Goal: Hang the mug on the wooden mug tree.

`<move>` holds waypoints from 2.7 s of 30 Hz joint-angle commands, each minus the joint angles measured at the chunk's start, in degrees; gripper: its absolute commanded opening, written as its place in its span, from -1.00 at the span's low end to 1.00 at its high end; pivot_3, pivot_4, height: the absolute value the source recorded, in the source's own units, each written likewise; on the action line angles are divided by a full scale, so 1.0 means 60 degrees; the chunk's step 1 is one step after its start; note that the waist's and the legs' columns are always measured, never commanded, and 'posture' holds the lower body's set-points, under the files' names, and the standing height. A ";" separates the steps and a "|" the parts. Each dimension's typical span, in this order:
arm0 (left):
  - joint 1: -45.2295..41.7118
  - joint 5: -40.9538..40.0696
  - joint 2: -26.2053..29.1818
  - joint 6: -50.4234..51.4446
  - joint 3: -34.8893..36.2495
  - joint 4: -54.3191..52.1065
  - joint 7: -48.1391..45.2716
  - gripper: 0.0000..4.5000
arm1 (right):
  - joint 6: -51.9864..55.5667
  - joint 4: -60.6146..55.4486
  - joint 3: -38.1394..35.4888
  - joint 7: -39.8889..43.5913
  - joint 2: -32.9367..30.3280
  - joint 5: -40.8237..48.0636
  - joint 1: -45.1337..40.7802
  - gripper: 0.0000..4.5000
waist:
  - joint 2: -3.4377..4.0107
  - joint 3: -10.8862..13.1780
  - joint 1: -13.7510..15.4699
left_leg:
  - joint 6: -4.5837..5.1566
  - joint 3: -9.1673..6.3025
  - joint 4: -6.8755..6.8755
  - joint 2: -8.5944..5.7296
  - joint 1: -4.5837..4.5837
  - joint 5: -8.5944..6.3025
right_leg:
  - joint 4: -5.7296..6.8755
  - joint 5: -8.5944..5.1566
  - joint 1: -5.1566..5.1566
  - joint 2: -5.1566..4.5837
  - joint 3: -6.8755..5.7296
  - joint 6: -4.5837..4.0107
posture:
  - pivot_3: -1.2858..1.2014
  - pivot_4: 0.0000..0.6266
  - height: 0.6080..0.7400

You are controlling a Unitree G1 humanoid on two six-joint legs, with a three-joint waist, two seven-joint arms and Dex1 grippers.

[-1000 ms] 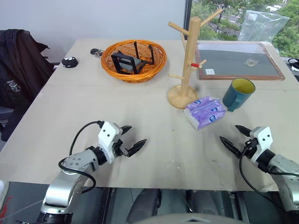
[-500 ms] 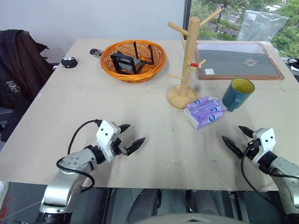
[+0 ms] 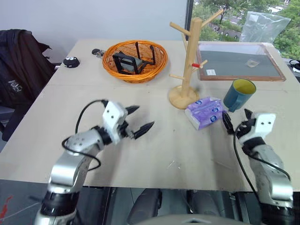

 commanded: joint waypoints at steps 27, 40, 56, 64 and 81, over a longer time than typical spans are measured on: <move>-0.2126 -0.2983 0.0616 0.2265 -0.0313 -0.1568 -0.1118 1.00 | -0.1376 0.3602 -0.1130 -0.3430 0.0293 -0.2077 -0.2001 0.98 | -0.0001 0.0000 -0.0116 | -0.0022 0.0044 -0.0029 0.0002 -0.0016 0.0017 | 0.0077 -0.0002 -0.0074 0.0013 0.0046 -0.0004 | 0.03 -0.52 1.00; -0.2471 -0.2696 0.0631 0.2603 -0.0526 -0.1441 -0.0664 1.00 | -0.2503 0.5437 -0.1246 -0.4261 0.0333 -0.2329 -0.2832 0.37 | -0.0002 -0.0001 -0.0207 | -0.0022 0.0051 -0.0025 0.0002 -0.0016 0.0017 | 0.0079 -0.0002 -0.0075 0.0015 0.0051 -0.0004 | 0.03 -0.52 1.00; -0.2195 -0.1963 0.0609 0.1915 -0.0717 -0.1392 -0.0672 1.00 | -0.2900 0.5396 -0.1114 -0.2595 -0.0159 -0.1632 -0.2450 -0.99 | -0.0002 -0.0001 -0.0310 | -0.0021 0.0052 -0.0025 0.0003 -0.0017 0.0017 | 0.0078 -0.0002 -0.0075 0.0016 0.0056 -0.0004 | 0.03 -0.52 1.00; -0.2154 -0.1909 0.0590 0.1794 -0.0715 -0.1342 -0.0708 1.00 | -0.2264 0.5640 -0.1513 -0.0141 -0.1605 -0.0430 -0.2204 -0.05 | -0.0002 -0.0001 -0.0307 | -0.0019 0.0053 -0.0014 0.0002 -0.0010 0.0017 | 0.0077 -0.0002 -0.0058 0.0017 0.0054 -0.0003 | 0.03 -0.52 1.00; -0.2138 -0.1852 0.0628 0.1688 -0.0625 -0.1201 -0.0872 1.00 | -0.3387 1.3548 -0.1005 0.6516 -0.4838 -0.0104 -0.7627 0.99 | -0.0018 0.0012 -0.0346 | -0.0007 0.0102 0.0003 0.0048 0.0003 0.0010 | 0.0056 0.0000 -0.0031 0.0045 0.0081 -0.0002 | 0.03 -0.52 1.00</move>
